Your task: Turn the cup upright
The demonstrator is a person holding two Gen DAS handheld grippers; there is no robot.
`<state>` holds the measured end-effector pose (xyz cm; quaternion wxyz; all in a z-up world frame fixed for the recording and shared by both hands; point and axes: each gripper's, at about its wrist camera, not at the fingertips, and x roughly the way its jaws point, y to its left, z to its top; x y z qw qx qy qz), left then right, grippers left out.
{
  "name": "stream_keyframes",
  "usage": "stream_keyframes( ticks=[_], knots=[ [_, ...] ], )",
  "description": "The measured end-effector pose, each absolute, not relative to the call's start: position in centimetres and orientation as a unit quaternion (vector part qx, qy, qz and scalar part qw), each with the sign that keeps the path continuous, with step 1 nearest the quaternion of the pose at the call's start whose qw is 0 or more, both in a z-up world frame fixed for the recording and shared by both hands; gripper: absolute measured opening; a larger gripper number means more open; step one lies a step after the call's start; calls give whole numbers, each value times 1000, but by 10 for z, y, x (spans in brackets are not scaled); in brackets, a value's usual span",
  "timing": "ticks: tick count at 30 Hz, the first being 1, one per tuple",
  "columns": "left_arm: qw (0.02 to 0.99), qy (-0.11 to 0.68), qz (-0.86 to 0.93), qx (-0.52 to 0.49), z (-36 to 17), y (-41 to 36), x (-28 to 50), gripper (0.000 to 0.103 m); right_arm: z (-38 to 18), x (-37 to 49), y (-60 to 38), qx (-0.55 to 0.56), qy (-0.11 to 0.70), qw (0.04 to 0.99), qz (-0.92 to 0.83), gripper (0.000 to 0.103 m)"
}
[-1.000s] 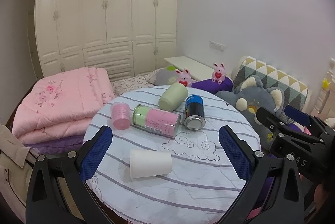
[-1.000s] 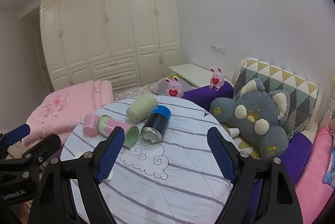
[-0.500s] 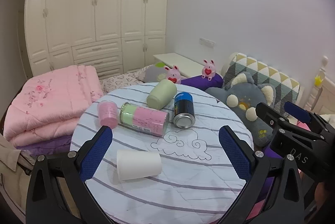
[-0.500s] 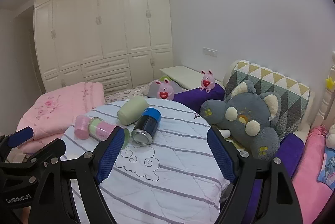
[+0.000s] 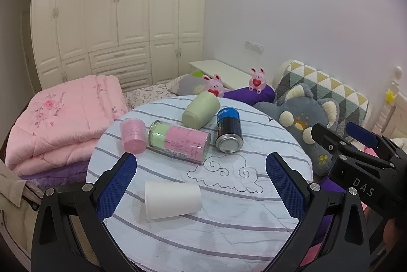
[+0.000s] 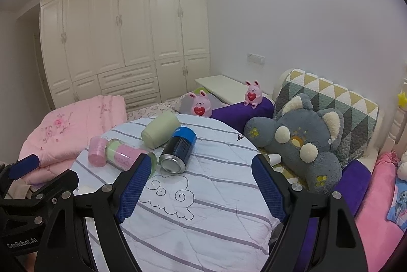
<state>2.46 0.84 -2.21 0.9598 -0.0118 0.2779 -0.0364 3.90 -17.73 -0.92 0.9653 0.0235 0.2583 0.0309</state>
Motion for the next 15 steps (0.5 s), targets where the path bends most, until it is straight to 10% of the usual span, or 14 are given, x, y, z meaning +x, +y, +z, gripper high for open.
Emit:
stream_keyframes(
  ticks=[15],
  knots=[
    [954, 298, -24, -20, -34, 23, 47, 103, -23, 68, -164, 16, 288, 956, 46, 82]
  ],
)
